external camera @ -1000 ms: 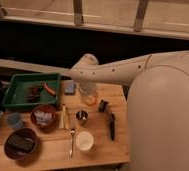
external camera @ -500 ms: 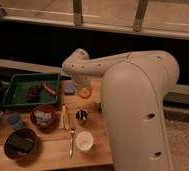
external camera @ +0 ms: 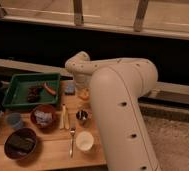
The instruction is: Place apple in table surface
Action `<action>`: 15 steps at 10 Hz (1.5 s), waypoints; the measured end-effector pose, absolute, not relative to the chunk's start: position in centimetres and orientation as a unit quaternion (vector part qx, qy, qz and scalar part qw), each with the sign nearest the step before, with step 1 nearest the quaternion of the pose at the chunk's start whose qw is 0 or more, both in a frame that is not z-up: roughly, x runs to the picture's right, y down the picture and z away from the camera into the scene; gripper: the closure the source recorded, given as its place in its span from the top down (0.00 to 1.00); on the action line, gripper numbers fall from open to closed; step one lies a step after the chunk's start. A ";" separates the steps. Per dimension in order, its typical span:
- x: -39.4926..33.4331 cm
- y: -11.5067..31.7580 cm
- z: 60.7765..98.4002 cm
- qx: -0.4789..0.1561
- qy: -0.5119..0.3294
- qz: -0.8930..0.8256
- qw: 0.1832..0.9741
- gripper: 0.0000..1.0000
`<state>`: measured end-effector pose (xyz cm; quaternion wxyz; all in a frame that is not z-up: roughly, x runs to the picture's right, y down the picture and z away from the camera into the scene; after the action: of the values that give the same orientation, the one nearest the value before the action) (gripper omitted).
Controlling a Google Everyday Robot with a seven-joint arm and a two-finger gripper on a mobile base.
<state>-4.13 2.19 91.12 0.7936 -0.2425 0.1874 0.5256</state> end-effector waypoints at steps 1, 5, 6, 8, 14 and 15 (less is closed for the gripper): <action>-4.3 2.4 91.7 -0.249 0.188 0.529 0.789 0.14; -3.2 3.9 92.5 -0.264 0.190 0.541 0.776 0.56; -3.1 4.1 92.5 -0.265 0.190 0.541 0.775 0.64; -3.2 4.7 92.5 -0.270 0.192 0.542 0.772 0.74; -2.9 5.1 91.9 -0.275 0.190 0.542 0.771 0.74; -2.8 4.1 90.9 -0.266 0.178 0.544 0.776 0.74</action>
<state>-2.85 4.09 90.87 0.7755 -0.2657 0.1778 0.5444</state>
